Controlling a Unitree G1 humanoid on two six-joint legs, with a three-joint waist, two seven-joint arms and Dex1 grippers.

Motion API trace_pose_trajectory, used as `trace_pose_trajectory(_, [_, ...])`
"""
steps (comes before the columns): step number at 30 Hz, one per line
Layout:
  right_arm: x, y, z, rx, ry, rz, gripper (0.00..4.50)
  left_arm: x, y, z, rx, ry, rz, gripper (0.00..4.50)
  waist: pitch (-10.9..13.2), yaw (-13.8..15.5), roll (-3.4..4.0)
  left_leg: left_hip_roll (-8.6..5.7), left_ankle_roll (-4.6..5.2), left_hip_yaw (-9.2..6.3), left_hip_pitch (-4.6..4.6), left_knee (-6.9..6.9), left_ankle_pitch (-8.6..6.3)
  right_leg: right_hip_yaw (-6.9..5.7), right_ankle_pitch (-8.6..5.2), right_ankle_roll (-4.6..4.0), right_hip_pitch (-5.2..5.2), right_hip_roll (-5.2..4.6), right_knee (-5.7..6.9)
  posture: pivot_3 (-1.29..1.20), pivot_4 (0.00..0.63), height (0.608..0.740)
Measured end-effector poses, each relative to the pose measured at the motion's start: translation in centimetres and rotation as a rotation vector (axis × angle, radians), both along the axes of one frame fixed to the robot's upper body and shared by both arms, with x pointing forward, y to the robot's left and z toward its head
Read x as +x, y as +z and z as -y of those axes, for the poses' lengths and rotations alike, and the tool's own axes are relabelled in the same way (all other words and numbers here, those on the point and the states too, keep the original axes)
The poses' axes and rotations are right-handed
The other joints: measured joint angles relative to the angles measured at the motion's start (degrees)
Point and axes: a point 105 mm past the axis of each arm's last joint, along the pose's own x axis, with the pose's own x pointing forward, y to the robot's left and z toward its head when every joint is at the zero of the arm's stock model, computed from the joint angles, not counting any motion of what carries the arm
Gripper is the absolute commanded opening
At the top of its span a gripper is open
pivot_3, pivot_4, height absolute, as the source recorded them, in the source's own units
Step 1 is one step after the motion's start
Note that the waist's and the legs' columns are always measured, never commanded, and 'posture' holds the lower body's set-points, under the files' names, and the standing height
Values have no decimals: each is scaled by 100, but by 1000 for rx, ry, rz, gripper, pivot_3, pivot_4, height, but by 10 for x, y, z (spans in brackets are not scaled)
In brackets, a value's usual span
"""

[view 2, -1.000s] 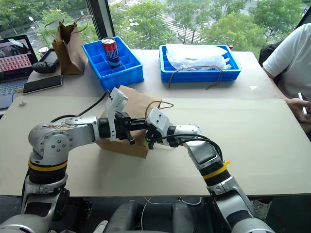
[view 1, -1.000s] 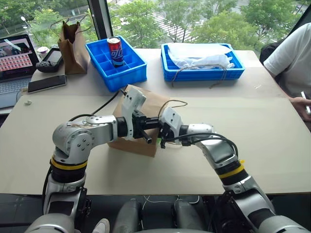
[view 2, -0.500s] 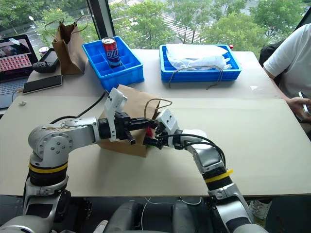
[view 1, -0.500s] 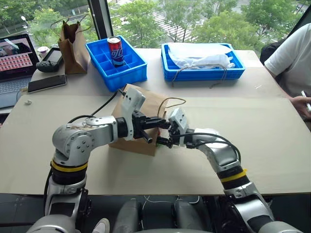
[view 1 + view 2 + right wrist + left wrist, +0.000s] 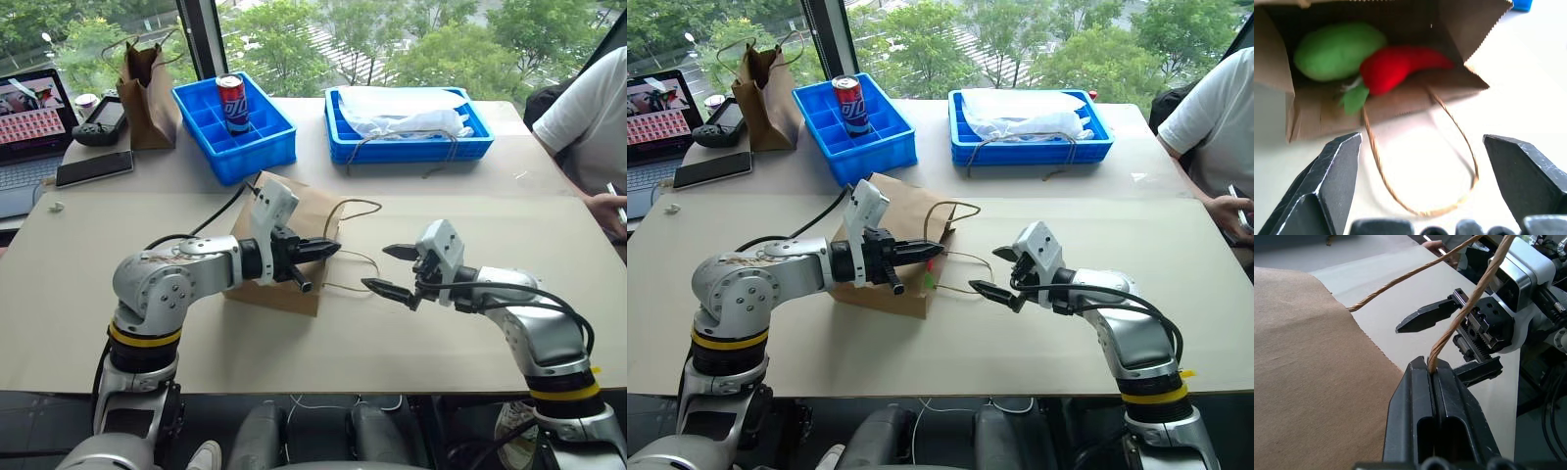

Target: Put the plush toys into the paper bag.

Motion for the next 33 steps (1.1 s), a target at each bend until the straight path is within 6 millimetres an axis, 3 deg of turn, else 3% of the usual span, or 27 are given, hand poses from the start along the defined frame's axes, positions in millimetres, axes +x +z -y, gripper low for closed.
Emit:
trace_pose_trajectory(4, [-6,-15,-13,-80,60,17,4414,1,0,2,-2,-14,0,0,0,-26,-1,3,0,0,5,0,1,2,0,0,0,8,4,0,150,740])
trace_pose_trajectory(9, [2,-39,-22,-198,84,76,4414,1,1,1,4,-16,5,0,1,-5,-1,-3,3,1,5,6,3,2,0,0,3,2,3,0,150,740])
trace_pose_trajectory(12, [6,-40,-27,-191,82,105,3754,2,1,-1,13,-10,8,0,0,-4,-1,0,3,1,13,4,3,2,0,0,8,3,4,0,150,740])
trace_pose_trajectory(16, [8,-48,-27,-175,64,78,2256,2,1,-1,14,-9,9,0,1,-4,-1,0,3,1,39,5,4,2,0,0,32,3,8,0,150,740])
trace_pose_trajectory(23, [16,-50,-17,-173,-14,83,41,3,3,-2,19,-7,16,0,1,20,-2,-3,10,-2,83,6,7,-2,3,2,95,-3,-12,0,150,740])
trace_pose_trajectory(28, [30,-39,4,-208,-119,178,41,5,9,-1,17,-21,33,0,1,13,-2,-3,10,-2,61,3,8,-2,3,2,70,0,-11,0,150,740])
trace_pose_trajectory(33, [33,9,7,-212,-112,377,41,14,22,-2,13,-15,68,0,1,-3,-2,-3,10,0,13,0,8,2,3,2,12,1,0,0,150,740])
